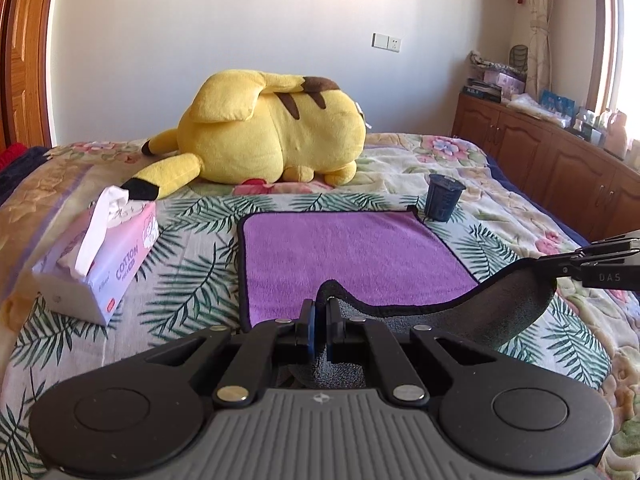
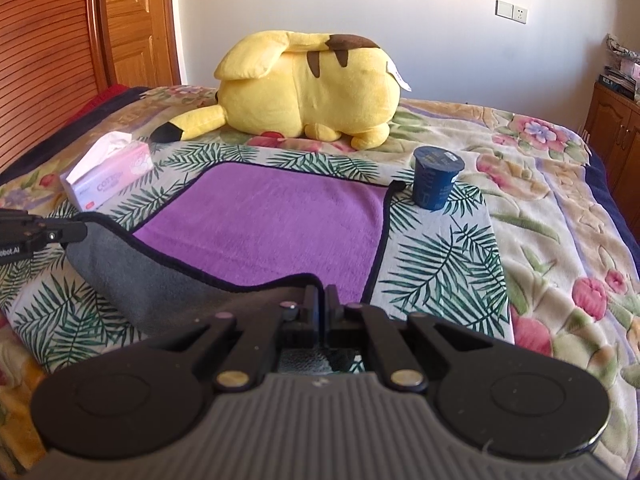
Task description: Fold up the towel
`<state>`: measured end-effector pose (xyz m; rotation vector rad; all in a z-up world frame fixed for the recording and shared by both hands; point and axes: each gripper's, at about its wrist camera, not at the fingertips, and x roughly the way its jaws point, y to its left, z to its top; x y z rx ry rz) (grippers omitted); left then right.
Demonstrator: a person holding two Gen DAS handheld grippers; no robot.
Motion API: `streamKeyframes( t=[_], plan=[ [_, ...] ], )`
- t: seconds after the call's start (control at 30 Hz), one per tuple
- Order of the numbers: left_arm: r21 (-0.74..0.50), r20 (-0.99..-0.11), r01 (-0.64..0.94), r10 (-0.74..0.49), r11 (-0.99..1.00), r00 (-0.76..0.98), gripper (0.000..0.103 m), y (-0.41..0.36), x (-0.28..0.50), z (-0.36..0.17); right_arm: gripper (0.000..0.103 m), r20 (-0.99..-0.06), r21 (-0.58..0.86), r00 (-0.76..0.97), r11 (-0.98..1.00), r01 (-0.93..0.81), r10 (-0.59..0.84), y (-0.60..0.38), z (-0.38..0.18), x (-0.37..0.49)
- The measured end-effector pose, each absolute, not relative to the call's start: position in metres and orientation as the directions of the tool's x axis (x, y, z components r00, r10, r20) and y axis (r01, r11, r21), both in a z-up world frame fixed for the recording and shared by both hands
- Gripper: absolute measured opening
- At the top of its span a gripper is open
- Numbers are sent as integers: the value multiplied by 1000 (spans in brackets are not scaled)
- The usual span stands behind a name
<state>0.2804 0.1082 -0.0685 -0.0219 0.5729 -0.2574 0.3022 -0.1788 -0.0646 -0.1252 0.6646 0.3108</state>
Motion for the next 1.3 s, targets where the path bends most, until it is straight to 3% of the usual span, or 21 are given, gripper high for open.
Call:
streamKeyframes(
  t=[1.3],
  plan=[
    [-3, -509, 266, -230, 964, 829, 0, 98, 322, -29, 3, -563, -81, 790, 935, -347, 244, -170, -34, 340]
  ],
)
